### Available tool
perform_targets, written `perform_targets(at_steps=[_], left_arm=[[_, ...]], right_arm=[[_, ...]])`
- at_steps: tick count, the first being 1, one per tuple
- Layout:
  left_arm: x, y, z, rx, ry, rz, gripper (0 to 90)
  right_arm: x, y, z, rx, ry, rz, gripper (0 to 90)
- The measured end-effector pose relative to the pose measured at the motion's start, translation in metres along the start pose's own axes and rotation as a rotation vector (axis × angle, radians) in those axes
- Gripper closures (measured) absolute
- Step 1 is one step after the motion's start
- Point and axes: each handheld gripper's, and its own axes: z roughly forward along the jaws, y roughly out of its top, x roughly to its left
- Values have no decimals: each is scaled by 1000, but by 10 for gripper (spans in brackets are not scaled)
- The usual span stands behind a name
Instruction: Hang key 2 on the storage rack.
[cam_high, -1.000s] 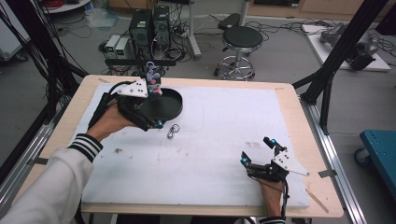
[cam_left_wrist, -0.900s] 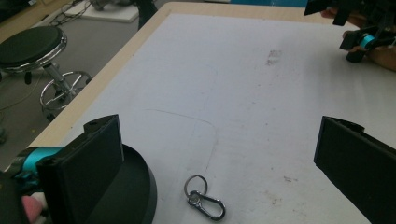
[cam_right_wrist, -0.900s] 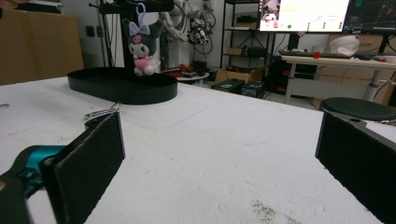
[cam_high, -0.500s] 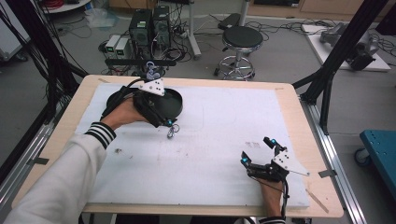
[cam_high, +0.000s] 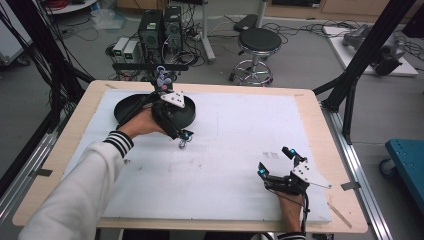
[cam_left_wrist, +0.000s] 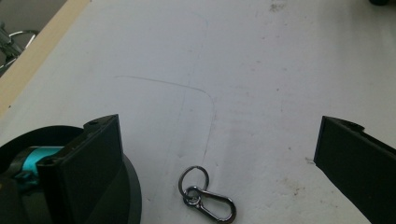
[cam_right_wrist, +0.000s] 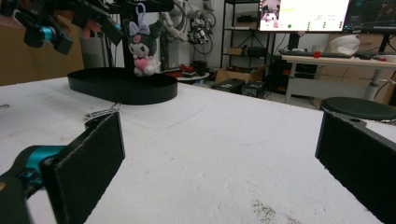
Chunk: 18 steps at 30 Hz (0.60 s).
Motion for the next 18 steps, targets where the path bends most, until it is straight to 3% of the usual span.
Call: perform_targets(at_steps=[10,13,18], left_arm=[[2,-5,20,69,-14,5,19],[4,-8,23,83,-29,-7,77],[6,-11,29,108,-19,-11,82]], right_arm=[[1,0,0,2,-2,2,6],[0,0,0,2,-2,2,6],[0,0,0,0,-1,-1,6]])
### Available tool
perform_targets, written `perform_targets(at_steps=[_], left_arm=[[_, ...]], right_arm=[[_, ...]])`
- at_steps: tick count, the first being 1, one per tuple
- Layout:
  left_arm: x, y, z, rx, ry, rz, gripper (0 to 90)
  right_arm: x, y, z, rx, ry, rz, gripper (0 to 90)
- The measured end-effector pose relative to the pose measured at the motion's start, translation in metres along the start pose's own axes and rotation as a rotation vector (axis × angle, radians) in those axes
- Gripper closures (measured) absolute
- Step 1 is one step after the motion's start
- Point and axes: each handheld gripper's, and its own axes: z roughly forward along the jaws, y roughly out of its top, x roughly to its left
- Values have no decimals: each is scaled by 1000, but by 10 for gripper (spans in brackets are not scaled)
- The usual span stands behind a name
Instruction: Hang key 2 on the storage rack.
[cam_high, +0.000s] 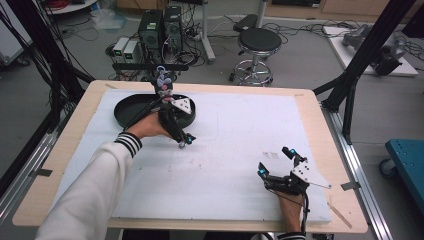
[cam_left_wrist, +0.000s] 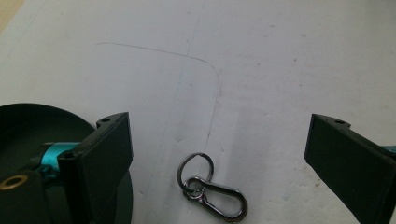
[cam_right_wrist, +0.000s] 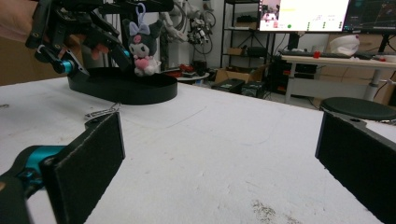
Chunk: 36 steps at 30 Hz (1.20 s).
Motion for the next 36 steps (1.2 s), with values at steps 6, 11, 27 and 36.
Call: perform_targets(at_steps=[6,11,27,36], left_arm=[[1,-2,9,24,7,-3,82],[3,-4,14,54,3,-1,86],[6,-11,21,127,5,-7,252],[6,-14,25,161,19,-9,363]], right_arm=[[0,0,0,0,-1,-2,6],[0,0,0,1,1,2,6],[0,0,0,2,1,7,6],[0,0,0,3,1,7,6]])
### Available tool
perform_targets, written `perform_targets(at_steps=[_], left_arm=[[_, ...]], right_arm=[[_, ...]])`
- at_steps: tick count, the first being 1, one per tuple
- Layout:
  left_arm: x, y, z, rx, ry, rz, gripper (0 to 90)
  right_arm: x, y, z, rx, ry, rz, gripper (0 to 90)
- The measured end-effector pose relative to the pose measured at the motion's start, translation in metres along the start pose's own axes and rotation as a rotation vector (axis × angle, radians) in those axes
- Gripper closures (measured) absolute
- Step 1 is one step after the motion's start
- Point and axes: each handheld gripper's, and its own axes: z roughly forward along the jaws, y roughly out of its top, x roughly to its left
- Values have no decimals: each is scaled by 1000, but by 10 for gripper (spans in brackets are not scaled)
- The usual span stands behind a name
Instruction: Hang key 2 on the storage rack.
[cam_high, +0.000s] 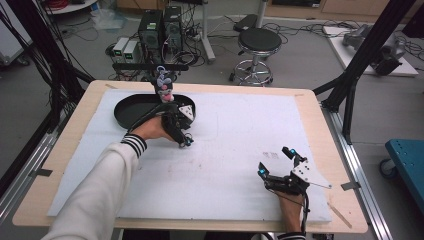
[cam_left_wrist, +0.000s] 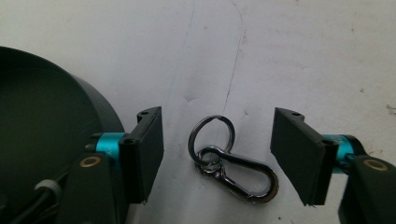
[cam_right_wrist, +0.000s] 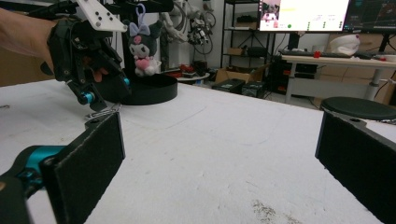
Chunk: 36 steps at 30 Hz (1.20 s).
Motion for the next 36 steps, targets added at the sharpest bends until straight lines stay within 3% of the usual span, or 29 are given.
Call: perform_targets(at_steps=[16,36], left_arm=[[4,-2,5,26,-6,-10,486],[4,-3,-1,37,0,4,716]], right_arm=[[0,0,0,-1,-1,0,6],[0,0,0,-2,-1,2,6]])
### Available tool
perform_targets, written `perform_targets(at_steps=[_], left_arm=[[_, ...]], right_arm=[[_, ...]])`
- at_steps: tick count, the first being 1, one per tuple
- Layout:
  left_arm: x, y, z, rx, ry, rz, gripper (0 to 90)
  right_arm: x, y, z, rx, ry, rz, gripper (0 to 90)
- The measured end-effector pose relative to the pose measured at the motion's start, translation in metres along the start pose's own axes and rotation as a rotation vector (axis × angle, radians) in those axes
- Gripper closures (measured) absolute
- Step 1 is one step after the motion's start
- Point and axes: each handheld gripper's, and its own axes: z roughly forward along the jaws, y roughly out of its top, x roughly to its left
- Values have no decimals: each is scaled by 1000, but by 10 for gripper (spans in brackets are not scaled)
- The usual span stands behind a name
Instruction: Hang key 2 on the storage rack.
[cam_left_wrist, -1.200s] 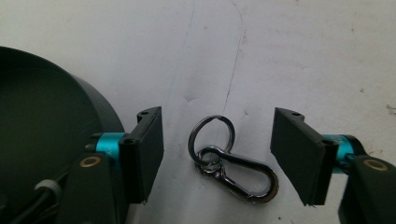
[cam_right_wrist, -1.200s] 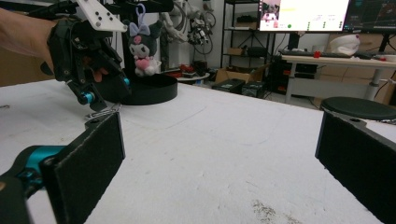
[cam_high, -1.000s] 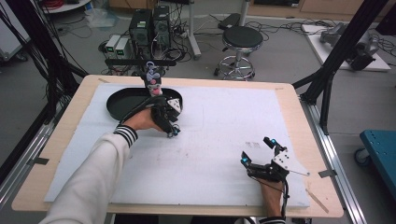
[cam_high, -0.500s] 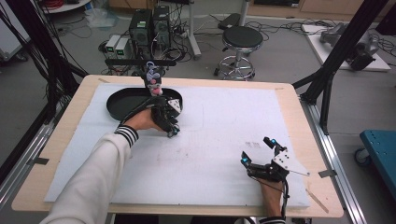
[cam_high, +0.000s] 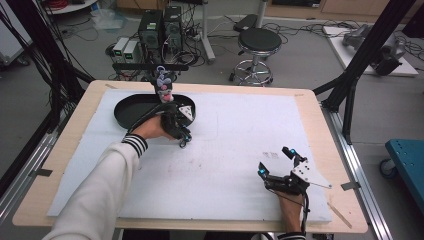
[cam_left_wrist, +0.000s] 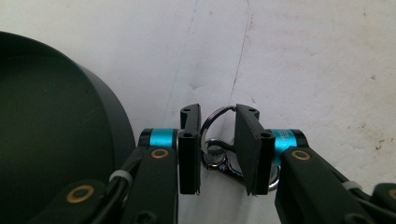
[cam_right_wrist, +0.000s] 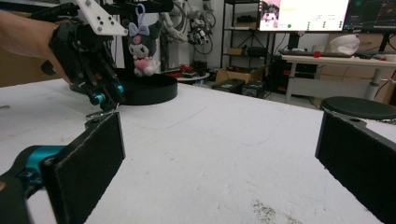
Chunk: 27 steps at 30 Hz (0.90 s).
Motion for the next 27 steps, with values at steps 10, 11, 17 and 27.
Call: perform_targets(at_steps=[10,11,17,27], left_arm=[[-1,-1,-3,11,-1,7,787],[-2,0,-3,12,-1,5,791],[-2,0,-5,13,-3,3,821],[-3,1,-6,20,-11,11,852]], right_arm=[[0,0,0,0,0,1,6],[0,0,0,-1,0,1,6],[0,0,0,0,0,0,6],[0,0,0,0,-1,0,6]])
